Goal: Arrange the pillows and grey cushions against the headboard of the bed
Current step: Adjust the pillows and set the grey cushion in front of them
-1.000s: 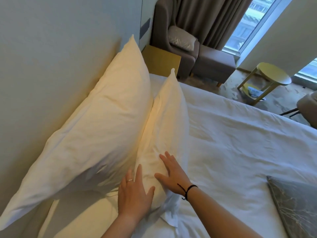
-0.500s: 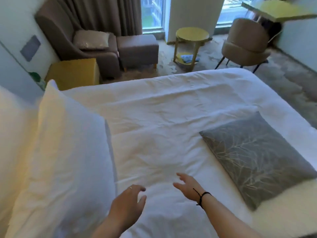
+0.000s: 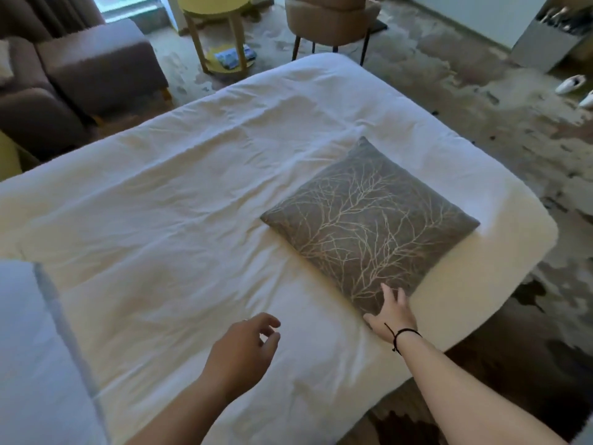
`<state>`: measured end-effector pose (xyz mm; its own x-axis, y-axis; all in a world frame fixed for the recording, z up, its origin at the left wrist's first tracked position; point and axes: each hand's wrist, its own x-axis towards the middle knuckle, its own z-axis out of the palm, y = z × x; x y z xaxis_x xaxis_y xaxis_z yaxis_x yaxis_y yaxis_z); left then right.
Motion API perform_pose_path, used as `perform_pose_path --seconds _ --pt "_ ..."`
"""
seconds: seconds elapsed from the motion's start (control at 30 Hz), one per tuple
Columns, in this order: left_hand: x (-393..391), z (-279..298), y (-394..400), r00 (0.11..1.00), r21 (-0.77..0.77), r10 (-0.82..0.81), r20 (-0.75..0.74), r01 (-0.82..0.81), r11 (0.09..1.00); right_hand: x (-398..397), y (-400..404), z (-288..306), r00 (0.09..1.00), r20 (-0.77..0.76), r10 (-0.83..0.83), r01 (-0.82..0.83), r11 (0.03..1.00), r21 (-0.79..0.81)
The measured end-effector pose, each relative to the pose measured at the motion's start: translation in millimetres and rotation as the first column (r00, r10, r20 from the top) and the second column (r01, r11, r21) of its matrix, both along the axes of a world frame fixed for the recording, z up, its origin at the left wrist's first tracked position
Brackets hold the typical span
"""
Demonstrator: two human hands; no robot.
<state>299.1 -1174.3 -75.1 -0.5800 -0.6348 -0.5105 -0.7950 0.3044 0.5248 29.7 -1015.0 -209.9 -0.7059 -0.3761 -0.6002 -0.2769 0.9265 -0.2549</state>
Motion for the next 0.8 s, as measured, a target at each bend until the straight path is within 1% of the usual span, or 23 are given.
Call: perform_pose_path --seconds 0.1,0.2,0.33,0.43,0.5,0.57,0.67,0.73,0.8 --pt "7.5 -9.3 8.6 0.997 0.057 0.076 -0.002 -0.076 0.995 1.1 -5.8 -16.1 0.997 0.023 -0.08 0.081 0.996 -0.038" --pt "18.9 -16.7 13.7 0.99 0.084 0.135 0.032 -0.138 0.987 -2.3 -12.2 -26.9 0.995 0.032 -0.091 0.092 0.995 -0.037" --pt "32.5 -26.7 15.2 0.976 0.094 0.207 0.065 -0.212 0.973 -1.1 -13.0 -42.9 0.996 -0.035 -0.084 0.085 0.996 0.015" --pt "38.9 -32.3 13.8 0.964 0.117 0.249 0.091 -0.259 0.959 2.5 -12.3 -55.5 0.991 -0.092 -0.102 0.097 0.994 -0.055" --pt "41.5 -35.6 12.8 0.949 0.134 0.299 0.097 -0.31 0.941 0.9 -13.8 -58.0 0.989 -0.111 -0.095 0.089 0.994 -0.062" --pt "43.6 -38.3 11.8 0.933 0.154 0.349 0.088 -0.359 0.921 -3.4 -17.1 -56.0 0.987 -0.139 -0.079 0.071 0.996 -0.058" --pt "44.9 -37.7 12.4 0.92 0.182 0.384 0.073 -0.391 0.902 -12.7 -24.0 -43.6 0.977 -0.2 -0.067 0.052 0.996 -0.078" --pt "45.0 -34.8 13.2 0.911 0.2 0.408 0.056 -0.411 0.889 -13.7 -30.9 -26.6 0.98 -0.189 -0.059 0.04 0.993 -0.107" --pt "45.6 -30.6 13.1 0.901 0.224 0.432 0.033 -0.428 0.875 -2.9 -41.9 -4.4 0.99 -0.128 -0.059 0.036 0.984 -0.175"
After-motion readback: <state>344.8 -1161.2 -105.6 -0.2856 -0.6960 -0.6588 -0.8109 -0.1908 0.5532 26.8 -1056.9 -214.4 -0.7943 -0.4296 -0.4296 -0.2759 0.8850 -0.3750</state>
